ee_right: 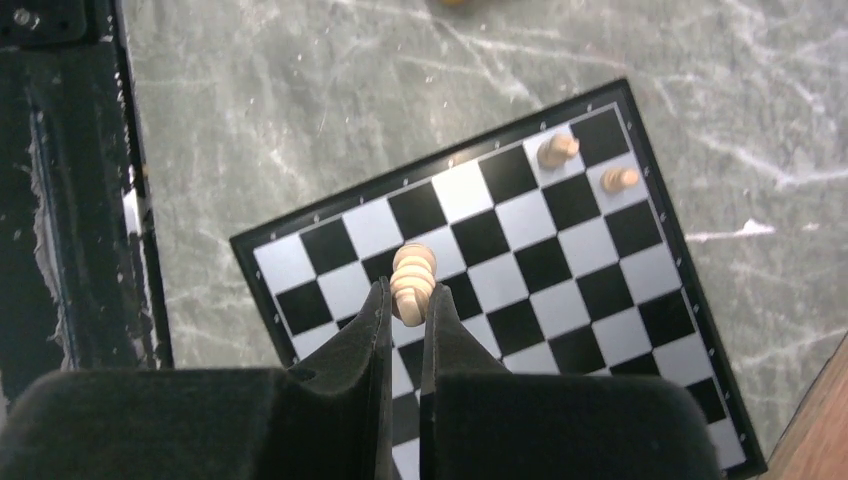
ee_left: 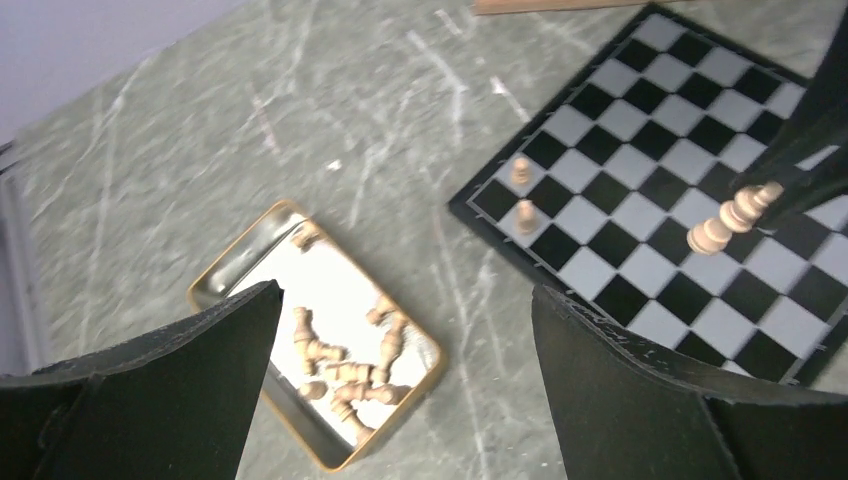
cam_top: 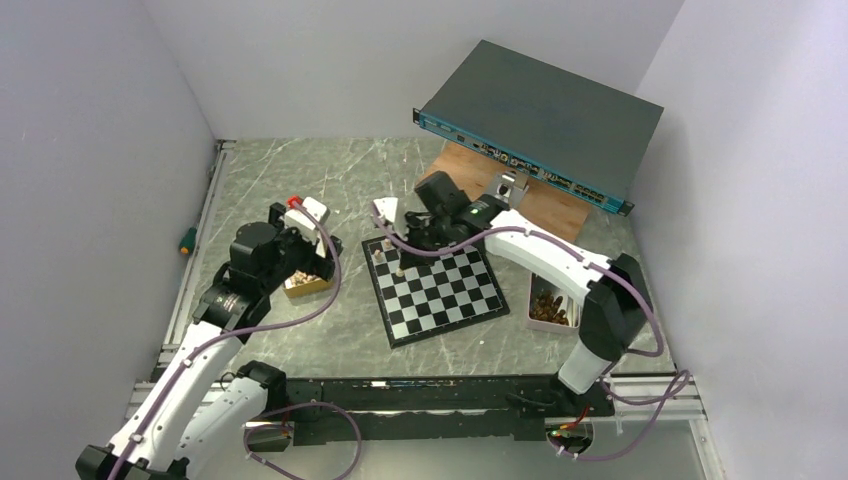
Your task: Set up the chess pieces on the board
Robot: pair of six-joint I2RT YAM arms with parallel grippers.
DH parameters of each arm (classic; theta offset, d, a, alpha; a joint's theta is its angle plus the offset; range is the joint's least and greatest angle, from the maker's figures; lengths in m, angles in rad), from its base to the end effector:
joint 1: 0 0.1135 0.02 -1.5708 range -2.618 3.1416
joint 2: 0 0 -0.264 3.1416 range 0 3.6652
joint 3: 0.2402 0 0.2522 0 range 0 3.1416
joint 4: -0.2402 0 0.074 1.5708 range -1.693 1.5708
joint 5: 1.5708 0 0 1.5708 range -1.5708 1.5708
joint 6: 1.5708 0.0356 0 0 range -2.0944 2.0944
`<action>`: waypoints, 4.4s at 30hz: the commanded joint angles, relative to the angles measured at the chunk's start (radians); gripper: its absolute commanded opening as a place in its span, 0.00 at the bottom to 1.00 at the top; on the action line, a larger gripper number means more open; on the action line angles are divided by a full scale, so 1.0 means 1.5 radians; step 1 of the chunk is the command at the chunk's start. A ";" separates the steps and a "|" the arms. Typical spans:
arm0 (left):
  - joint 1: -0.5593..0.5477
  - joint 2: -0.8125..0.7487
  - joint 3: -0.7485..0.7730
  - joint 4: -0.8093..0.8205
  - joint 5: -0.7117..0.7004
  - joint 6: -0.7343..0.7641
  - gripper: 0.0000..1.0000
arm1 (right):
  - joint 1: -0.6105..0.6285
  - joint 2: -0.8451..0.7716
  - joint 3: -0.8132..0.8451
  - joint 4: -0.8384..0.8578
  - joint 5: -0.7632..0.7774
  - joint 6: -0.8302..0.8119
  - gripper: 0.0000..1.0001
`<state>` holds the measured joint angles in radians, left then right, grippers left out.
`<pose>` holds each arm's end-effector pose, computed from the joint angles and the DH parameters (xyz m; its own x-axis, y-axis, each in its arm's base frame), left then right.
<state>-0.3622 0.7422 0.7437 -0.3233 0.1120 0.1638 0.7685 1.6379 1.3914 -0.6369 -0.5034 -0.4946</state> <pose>0.1614 -0.0654 0.3177 -0.2182 0.2560 -0.9417 0.4935 0.8615 0.1198 0.2445 0.2602 0.2940 -0.0956 -0.6708 -0.7355 -0.9933 0.1120 0.0270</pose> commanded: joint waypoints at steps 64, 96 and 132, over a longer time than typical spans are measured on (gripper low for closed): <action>0.007 -0.127 -0.044 0.041 -0.266 0.023 1.00 | 0.106 0.210 0.092 0.003 0.140 0.031 0.00; 0.007 -0.127 -0.046 0.044 -0.258 0.025 1.00 | 0.107 0.225 0.085 0.016 0.131 0.047 0.09; 0.008 -0.128 -0.046 0.045 -0.256 0.025 1.00 | 0.106 0.217 0.090 0.009 0.113 0.054 0.47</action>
<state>-0.3550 0.5640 0.6773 -0.2970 -0.2710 0.1974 0.9245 1.9663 1.5253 -0.6346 -0.3073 -0.4255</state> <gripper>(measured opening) 0.996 0.434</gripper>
